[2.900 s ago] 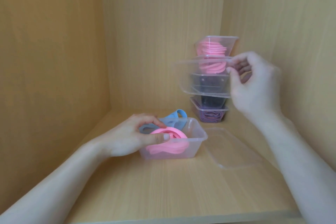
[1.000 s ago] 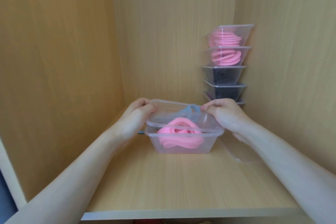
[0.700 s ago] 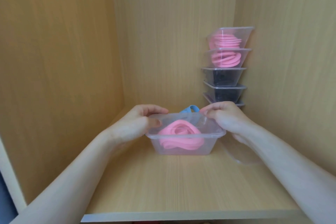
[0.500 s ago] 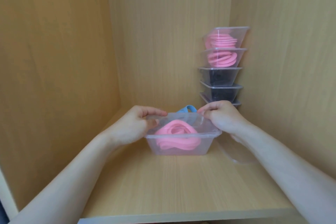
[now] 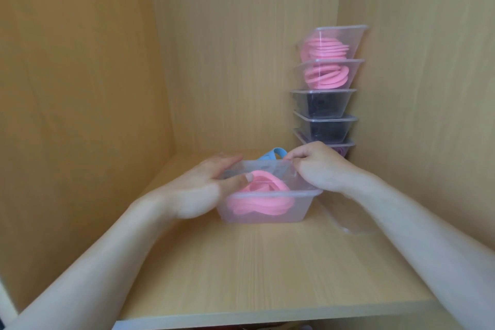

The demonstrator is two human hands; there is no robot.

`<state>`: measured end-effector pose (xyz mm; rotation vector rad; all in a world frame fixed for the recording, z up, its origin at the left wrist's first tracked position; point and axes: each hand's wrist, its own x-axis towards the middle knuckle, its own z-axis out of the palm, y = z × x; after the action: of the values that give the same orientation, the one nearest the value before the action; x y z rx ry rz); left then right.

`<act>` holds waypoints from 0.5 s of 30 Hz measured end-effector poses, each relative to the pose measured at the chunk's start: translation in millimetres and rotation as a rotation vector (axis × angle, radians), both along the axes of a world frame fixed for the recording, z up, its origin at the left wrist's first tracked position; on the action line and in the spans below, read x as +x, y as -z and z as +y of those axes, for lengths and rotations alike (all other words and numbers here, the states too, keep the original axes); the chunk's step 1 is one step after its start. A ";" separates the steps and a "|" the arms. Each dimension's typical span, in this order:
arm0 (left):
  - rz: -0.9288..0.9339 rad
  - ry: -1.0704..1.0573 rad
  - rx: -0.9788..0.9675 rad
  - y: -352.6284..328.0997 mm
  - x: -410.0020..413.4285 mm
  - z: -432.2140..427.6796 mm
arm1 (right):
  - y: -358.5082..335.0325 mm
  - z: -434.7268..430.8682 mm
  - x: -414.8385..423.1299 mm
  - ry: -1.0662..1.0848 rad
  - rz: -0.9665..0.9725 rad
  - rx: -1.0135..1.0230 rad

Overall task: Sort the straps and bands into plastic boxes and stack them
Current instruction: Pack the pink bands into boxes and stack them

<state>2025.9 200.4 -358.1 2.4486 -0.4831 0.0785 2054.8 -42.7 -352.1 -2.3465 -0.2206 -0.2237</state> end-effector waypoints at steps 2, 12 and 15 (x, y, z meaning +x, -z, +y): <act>-0.064 -0.034 0.070 -0.7 -2.1 -7.2 | -2.9 1.0 -0.7 -0.009 -0.020 -0.110; -0.066 0.017 0.225 -5.8 -1.9 -10.7 | -19.1 21.0 -2.2 -0.151 0.008 -0.448; -0.078 0.032 0.251 -7.6 2.3 -9.3 | -16.4 21.9 3.4 -0.166 0.009 -0.358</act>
<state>2028.3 191.1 -350.5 2.6902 -0.5976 0.1053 2058.3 -20.8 -335.7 -2.6639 -0.4832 -0.0979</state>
